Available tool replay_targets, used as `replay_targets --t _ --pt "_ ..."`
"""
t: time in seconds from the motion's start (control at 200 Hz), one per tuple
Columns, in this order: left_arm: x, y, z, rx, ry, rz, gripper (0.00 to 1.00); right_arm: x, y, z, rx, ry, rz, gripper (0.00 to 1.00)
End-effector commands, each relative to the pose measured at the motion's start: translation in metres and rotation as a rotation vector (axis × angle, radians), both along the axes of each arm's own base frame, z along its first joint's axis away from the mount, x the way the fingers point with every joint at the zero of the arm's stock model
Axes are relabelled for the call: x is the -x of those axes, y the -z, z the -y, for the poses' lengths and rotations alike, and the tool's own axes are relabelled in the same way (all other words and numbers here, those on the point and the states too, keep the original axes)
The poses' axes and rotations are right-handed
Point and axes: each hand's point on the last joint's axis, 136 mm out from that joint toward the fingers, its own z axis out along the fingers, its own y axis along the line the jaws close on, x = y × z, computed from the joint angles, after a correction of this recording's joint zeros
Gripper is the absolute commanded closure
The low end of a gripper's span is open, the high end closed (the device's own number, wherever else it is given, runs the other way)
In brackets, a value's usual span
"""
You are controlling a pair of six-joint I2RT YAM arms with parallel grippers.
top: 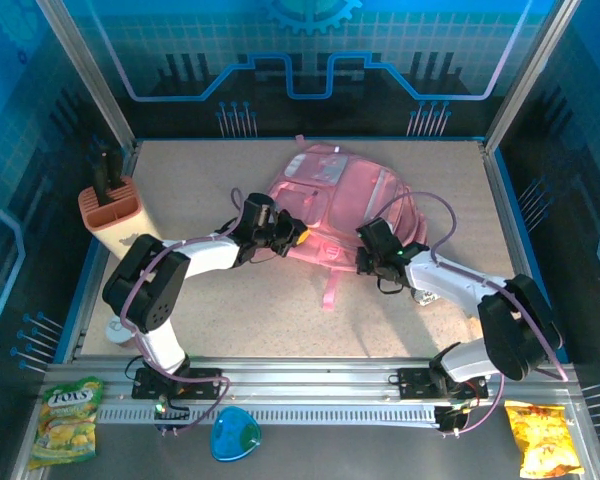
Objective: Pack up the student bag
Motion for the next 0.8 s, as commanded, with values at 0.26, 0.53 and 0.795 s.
replay_targets --t 0.26,0.53,0.795 --pt "-0.028 -0.021 -0.032 -0.042 -0.077 0.079 0.97 -0.005 -0.010 0.041 0.212 0.089 0.018 1.00" --pt "-0.027 -0.021 -0.072 -0.148 -0.097 0.101 0.58 -0.033 -0.053 -0.006 0.303 -0.085 0.161 1.00" --pt "0.002 -0.029 -0.091 -0.122 -0.092 0.104 0.45 -0.052 -0.077 -0.106 0.216 -0.315 0.239 1.00"
